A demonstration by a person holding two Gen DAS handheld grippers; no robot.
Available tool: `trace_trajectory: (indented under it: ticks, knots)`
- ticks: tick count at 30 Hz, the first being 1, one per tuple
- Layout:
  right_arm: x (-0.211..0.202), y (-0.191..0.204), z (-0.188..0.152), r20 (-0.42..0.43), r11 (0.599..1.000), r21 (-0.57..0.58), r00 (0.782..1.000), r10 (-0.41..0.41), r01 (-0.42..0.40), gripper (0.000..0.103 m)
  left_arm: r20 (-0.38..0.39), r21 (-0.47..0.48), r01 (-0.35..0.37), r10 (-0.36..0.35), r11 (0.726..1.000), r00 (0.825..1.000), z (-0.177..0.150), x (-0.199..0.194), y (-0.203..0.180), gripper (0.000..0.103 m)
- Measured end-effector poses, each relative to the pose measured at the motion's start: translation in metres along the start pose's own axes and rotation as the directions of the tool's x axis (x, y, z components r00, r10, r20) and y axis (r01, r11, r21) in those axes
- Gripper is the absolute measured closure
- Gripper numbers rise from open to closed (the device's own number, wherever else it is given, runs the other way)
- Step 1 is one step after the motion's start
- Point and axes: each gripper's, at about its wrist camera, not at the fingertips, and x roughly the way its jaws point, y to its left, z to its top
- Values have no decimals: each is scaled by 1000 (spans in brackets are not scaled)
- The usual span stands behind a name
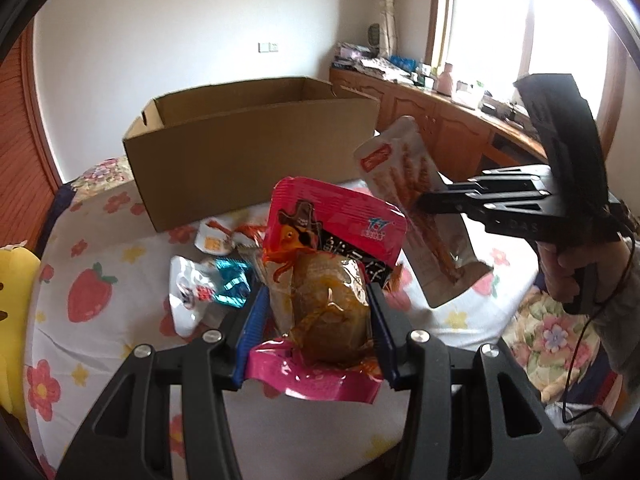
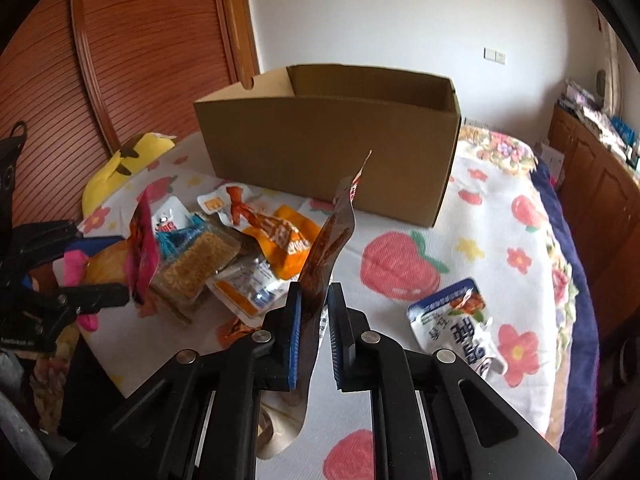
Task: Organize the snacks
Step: 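Carry both pouches over the cardboard box and open both grippers to drop them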
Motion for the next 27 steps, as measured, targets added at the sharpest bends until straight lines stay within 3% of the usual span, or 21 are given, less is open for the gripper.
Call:
trace_trajectory:
  ticks: [11,27]
  knots:
    - [-27,-6,39,95,999,-43,995,-14,18,94,95,-7,-52,52,999,994,41,-3,22,55]
    - [-32,-17,141,268,994,-107,963,25,4,94,208,-22,-121,123,992,970,126,9,73,55]
